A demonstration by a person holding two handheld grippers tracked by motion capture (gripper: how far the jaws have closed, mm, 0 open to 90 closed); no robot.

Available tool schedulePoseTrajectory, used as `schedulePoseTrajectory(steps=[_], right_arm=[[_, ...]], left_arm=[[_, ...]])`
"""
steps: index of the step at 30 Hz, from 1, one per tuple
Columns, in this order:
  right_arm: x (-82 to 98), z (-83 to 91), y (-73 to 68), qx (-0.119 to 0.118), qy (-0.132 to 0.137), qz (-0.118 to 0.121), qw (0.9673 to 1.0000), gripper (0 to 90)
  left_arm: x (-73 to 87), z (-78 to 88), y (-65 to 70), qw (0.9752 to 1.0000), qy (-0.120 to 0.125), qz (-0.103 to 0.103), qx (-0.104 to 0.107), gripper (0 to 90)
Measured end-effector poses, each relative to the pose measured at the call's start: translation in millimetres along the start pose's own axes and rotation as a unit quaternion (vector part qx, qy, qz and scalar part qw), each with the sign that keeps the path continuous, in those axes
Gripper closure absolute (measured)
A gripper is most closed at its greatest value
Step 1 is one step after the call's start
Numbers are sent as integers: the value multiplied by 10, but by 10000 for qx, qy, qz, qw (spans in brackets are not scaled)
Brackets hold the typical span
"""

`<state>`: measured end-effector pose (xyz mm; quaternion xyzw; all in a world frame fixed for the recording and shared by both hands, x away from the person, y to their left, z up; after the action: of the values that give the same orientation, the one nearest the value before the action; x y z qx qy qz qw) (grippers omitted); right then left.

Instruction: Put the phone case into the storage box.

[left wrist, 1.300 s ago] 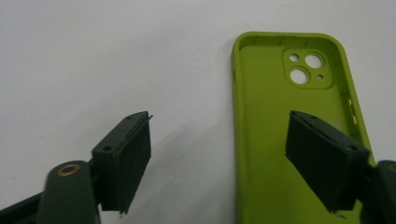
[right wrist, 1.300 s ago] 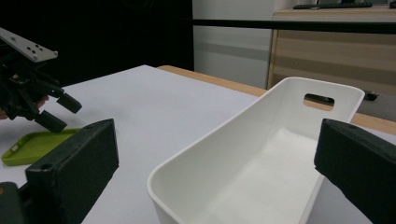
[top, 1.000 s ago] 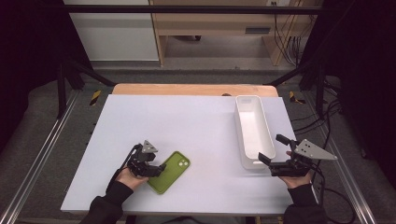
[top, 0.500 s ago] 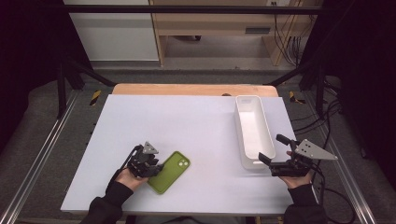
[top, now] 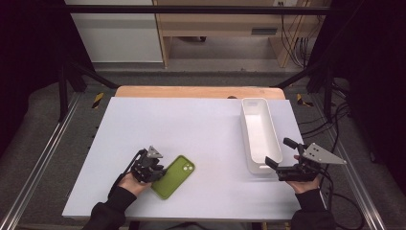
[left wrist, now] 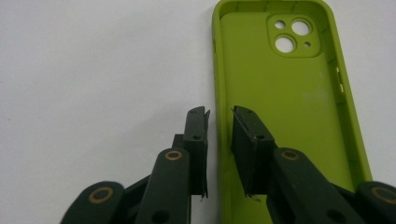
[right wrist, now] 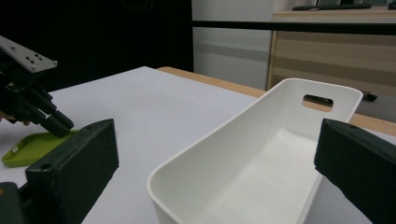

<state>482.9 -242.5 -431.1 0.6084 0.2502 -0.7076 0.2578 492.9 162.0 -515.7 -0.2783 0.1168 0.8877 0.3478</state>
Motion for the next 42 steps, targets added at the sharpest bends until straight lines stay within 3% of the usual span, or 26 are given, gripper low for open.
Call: schedulePoseTrajectory(steps=[20, 42], right_arm=[[2, -2, -1, -8, -8, 12, 10000, 0], [-7, 5, 1, -13, 18, -2, 10000, 0]], left_arm=[[5, 4, 2, 9997, -51, 214, 66, 849], [-9, 35, -21, 9993, 45, 362, 55, 866]])
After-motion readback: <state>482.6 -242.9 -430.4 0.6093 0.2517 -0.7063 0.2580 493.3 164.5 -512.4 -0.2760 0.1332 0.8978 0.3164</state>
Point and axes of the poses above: each handheld gripper's, and its own axes: z roughly backward along the jaws, x roughly out of its underside, y roughly to its right, the point moved 7 cm from there along -z, roughly forward along the jaws, and after that the axes turned 1 degree about y, right-handed, at the moved point
